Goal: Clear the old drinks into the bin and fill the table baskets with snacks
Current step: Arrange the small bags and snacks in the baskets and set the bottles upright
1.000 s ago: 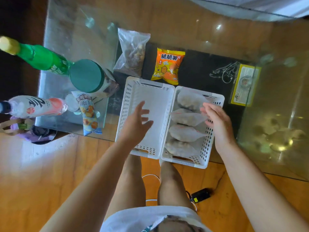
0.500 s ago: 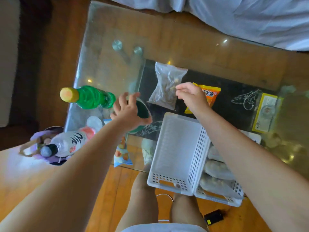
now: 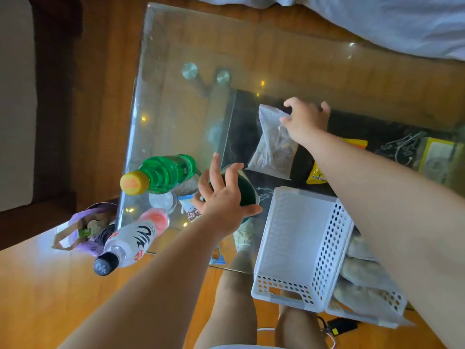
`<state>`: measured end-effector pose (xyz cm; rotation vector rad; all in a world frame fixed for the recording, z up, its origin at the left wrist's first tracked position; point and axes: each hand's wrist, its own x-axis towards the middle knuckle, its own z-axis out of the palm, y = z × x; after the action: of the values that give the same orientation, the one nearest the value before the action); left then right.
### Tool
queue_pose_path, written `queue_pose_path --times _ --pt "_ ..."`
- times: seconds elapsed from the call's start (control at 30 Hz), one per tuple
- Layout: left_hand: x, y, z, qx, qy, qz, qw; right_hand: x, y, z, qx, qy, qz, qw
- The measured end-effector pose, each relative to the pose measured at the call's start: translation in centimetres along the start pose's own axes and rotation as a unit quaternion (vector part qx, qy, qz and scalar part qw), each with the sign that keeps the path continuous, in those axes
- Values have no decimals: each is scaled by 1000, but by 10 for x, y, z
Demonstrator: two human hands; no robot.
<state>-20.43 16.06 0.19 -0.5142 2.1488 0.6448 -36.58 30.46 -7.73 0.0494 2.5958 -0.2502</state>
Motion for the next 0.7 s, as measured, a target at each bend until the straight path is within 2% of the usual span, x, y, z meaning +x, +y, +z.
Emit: queue_pose_path --times 0.07,0.13,0.2,0.27,0.3,0.4,0.43,0.53,0.7 --pt "0 0 0 2 3 0 1000 -10 0 -9 25 16 -17 999" --pt "0 0 0 4 3 -3 1000 -29 -1 -19 102 -1 -36 994" --pt "1 0 1 7 4 -5 1000 -51 3 -29 171 -63 -76 980" --pt "1 0 2 8 9 -4 1000 -71 10 -36 193 -136 -119 964" --pt "1 0 2 7 11 -3 1000 -77 17 -38 202 -129 -111 965" --pt "1 -1 3 5 18 -1 1000 -88 33 -38 231 24 3 973" --pt "1 -1 3 5 21 0 1000 -92 33 -36 232 28 12 972" --pt "1 -2 4 6 24 4 1000 -108 23 -31 225 -36 -50 972" --pt "2 -4 5 -2 28 13 1000 -127 23 -42 258 78 -63 961"
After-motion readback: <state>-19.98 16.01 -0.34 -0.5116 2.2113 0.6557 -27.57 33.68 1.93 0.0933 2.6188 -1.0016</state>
